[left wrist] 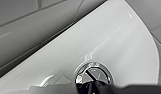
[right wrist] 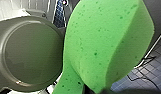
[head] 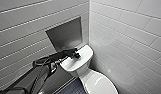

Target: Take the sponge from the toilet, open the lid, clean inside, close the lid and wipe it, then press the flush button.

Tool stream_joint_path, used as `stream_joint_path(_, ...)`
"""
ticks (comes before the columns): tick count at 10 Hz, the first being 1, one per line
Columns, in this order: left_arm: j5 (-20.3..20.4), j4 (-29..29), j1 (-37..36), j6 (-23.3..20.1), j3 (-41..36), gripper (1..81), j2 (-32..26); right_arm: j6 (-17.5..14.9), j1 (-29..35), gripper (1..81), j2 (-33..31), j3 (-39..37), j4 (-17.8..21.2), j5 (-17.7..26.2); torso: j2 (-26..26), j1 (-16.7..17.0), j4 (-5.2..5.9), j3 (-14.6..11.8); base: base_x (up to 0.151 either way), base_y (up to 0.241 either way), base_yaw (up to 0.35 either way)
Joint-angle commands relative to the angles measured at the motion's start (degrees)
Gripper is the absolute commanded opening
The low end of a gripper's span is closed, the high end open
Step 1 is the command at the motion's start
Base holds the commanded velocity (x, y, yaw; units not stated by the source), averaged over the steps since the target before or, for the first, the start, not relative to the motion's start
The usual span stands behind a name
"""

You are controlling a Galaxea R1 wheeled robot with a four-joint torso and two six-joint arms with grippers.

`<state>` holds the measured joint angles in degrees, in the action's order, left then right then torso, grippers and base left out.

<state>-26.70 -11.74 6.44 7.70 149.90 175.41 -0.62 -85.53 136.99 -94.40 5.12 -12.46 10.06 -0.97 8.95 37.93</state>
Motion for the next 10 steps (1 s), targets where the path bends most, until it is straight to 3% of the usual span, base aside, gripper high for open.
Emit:
stream_joint_path(1, -3.19, 0.4, -7.44, -0.5, 0.14, 1.0, -0.06, -0.17, -0.39, 1.0, -0.72, 1.08, -0.02, 4.46, 0.0, 0.0, 0.0, 0.0, 0.0, 0.0, 0.0)
stream_joint_path(7, -3.27, 3.13, -5.25, -0.41, 0.14, 1.0, 1.0, -0.17, -0.74, 1.0, 1.74, -2.7, 0.24, 4.46, 0.02, 0.02, 0.0, 0.0, 0.0, 0.0, 0.0)
stream_joint_path(10, -3.36, 0.86, -9.19, 0.81, -0.22, 1.0, 0.56, -0.17, -0.92, 1.0, 1.74, -2.7, 0.15, 4.46, 0.02, 0.02, 0.0, 0.0, 0.0, 0.0, 0.0)
